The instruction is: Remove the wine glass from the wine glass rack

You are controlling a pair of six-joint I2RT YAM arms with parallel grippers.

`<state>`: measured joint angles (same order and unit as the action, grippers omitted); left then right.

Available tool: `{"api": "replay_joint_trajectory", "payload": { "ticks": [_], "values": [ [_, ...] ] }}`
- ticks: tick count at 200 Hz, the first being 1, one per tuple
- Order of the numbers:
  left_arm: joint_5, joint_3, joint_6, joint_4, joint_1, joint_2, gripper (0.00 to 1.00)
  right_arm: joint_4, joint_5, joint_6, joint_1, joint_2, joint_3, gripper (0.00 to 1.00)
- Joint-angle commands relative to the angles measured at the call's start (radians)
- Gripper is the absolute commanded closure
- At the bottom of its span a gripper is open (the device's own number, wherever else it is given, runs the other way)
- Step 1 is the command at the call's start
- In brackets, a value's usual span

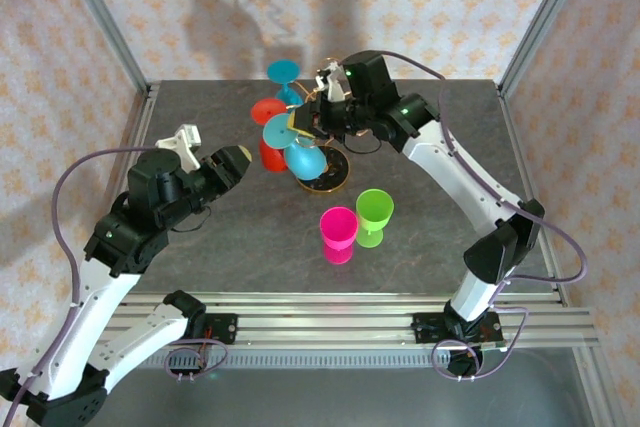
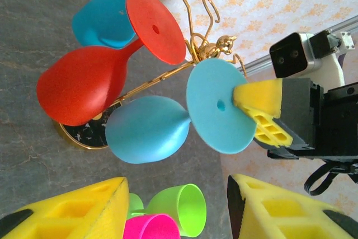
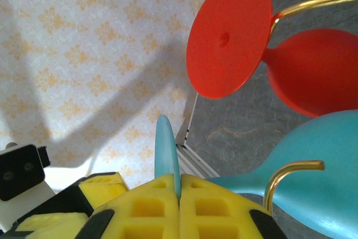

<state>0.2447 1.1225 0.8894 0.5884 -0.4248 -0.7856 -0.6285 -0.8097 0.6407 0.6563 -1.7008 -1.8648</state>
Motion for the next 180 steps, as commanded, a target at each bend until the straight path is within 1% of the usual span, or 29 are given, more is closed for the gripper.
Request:
{"api": "replay_joint_trajectory", "payload": {
  "ticks": [1,41,82,105,129,157,180],
  "values": [
    [-0.043,0.003,0.001,0.039,0.002,0.024,0.5,-0.028,-0.017,-0.044,0.012,0.014,-0.023,1.0],
    [-0.089,0.003,0.02,0.115,0.002,0.076,0.5,-0.057,-0.022,-0.09,0.041,0.057,0.007,1.0],
    [-0.13,-0.026,0.058,0.231,0.002,0.165,0.49,-0.065,-0.016,-0.139,0.084,0.127,0.083,1.0],
    [-0.127,-0.06,0.087,0.298,0.002,0.222,0.48,-0.065,0.019,-0.182,0.131,0.178,0.145,1.0],
    [-0.136,-0.087,0.105,0.391,0.002,0.292,0.46,-0.065,0.078,-0.241,0.201,0.231,0.209,1.0],
    [-0.15,-0.108,0.123,0.494,0.002,0.372,0.44,-0.056,0.139,-0.288,0.28,0.27,0.261,1.0],
    [-0.149,-0.118,0.135,0.553,0.002,0.415,0.43,-0.038,0.183,-0.308,0.322,0.287,0.294,1.0]
  ]
}}
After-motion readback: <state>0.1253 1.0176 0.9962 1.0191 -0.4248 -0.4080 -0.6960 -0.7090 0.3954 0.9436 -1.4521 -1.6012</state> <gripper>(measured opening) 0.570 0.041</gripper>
